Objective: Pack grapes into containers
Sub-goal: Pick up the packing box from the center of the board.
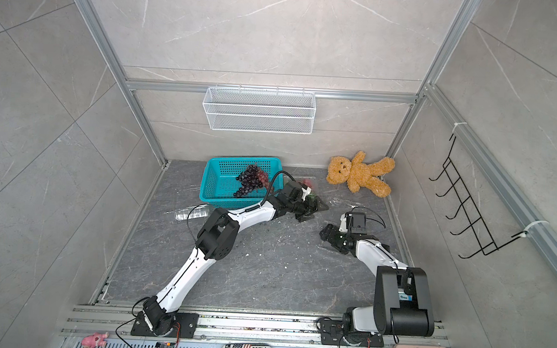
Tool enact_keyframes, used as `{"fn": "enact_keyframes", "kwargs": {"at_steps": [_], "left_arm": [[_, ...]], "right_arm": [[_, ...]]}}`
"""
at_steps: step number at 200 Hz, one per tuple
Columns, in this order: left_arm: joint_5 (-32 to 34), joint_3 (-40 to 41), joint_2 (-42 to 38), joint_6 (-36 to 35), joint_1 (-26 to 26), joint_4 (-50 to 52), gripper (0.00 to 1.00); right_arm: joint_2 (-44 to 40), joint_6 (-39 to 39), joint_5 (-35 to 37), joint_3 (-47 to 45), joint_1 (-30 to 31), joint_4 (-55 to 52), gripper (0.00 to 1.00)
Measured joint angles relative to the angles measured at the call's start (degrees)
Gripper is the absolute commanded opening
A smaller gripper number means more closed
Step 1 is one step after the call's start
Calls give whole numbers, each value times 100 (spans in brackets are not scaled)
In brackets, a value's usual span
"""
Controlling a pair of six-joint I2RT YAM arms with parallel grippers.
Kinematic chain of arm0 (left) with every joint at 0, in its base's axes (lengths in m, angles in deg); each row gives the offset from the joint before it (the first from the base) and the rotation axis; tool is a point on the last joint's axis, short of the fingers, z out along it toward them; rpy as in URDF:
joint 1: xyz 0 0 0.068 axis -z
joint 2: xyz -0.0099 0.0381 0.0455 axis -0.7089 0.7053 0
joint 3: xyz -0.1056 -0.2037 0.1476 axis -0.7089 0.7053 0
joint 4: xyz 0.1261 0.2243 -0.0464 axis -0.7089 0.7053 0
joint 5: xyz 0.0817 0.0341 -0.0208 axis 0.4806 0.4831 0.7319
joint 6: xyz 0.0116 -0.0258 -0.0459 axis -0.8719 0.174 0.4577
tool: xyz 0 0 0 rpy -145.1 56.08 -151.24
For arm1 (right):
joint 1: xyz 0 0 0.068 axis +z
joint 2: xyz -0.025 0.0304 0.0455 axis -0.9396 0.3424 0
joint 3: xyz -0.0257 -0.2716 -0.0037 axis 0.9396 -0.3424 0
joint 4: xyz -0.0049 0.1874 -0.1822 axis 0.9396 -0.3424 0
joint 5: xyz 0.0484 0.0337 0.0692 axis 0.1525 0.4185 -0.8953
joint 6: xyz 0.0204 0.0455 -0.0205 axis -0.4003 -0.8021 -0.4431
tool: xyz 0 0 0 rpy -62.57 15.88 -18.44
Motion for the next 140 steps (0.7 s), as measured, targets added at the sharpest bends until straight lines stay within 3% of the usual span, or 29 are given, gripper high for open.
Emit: {"fn": "enact_keyframes", "kwargs": {"at_steps": [55,140], "left_arm": [[-236,-638,326,72,85,-66,99],[-431,-444,409,542,166,-557,99]], "right_arm": [[0,0,-162,0,2,129,69],[328,-7,-260,70,256,428,60]]}}
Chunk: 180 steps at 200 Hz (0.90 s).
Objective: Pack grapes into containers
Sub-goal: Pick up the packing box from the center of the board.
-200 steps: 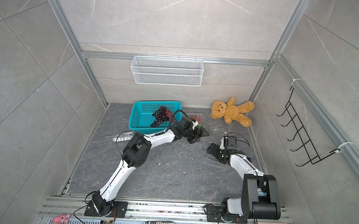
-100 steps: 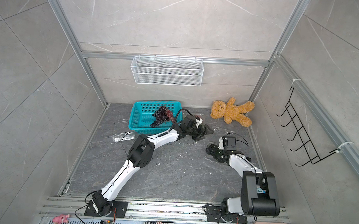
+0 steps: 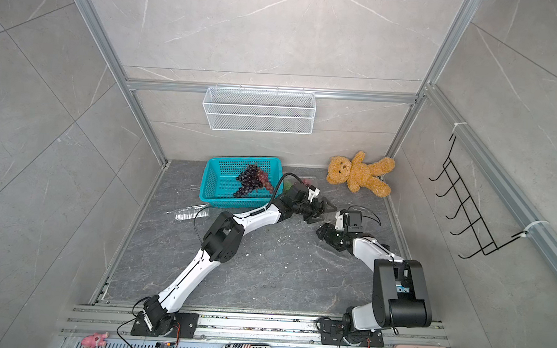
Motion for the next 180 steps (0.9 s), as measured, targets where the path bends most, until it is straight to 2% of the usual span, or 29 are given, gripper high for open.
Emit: {"fn": "enact_keyframes", "kwargs": {"at_steps": [49,111,147,180], "left_arm": [[-105,669,-118,98,-22,-382,99],[-98,2310,-1320,107,-208,-651,99],[-85,2780,-1853,96,-367,-822,99],[-59,2900,-2011,90,-428,-907,99]], "right_arm": [[76,2,24,118,280,107,57],[164,2,111,291,597,125,57],[83,7,378,426,614,-164,62],[-553,50,761,586,586,-820,70]]}}
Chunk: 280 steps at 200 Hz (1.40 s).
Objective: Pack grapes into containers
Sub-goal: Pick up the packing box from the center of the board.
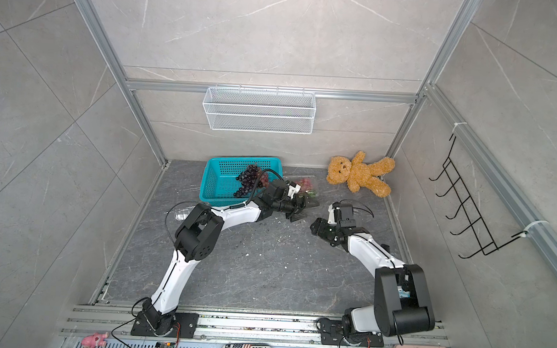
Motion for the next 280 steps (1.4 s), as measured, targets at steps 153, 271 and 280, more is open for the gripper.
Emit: {"fn": "enact_keyframes", "kwargs": {"at_steps": [153,271,280], "left_arm": [[57,748,-516,-282,160,-26,99],[-46,901,-516,-278,232,-197,99],[-46,898,-516,-278,236,-197,99]], "right_arm": [[151,146,662,767,-2468,-1694,41],[136,105,-42,-308,-2468,-1189,24],[127,105,-101,-369,-2468,-1117,22]]}}
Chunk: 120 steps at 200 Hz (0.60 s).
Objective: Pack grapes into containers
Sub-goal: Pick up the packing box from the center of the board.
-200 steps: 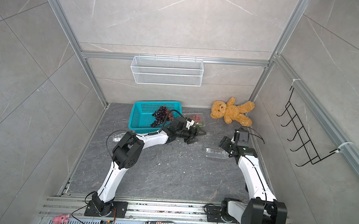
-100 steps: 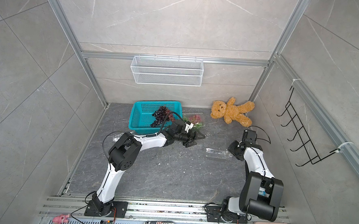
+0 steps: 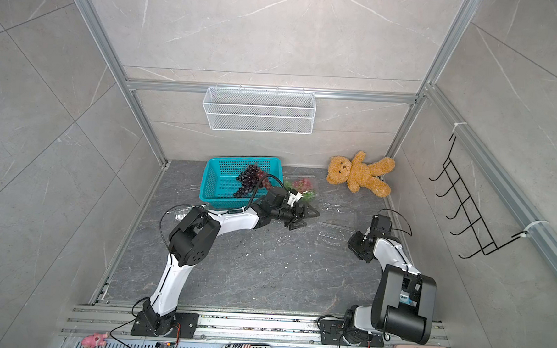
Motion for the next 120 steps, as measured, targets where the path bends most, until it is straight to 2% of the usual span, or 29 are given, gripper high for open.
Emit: {"fn": "enact_keyframes", "kwargs": {"at_steps": [46,120], "left_arm": [[0,0,0,2,28,0,99],[-2,-87,-48,-74,31,352,100]], "right_arm": [[-146,-44,-81,-208,0,127,10],[-693,-42,-9,-131,48,101,7]]}}
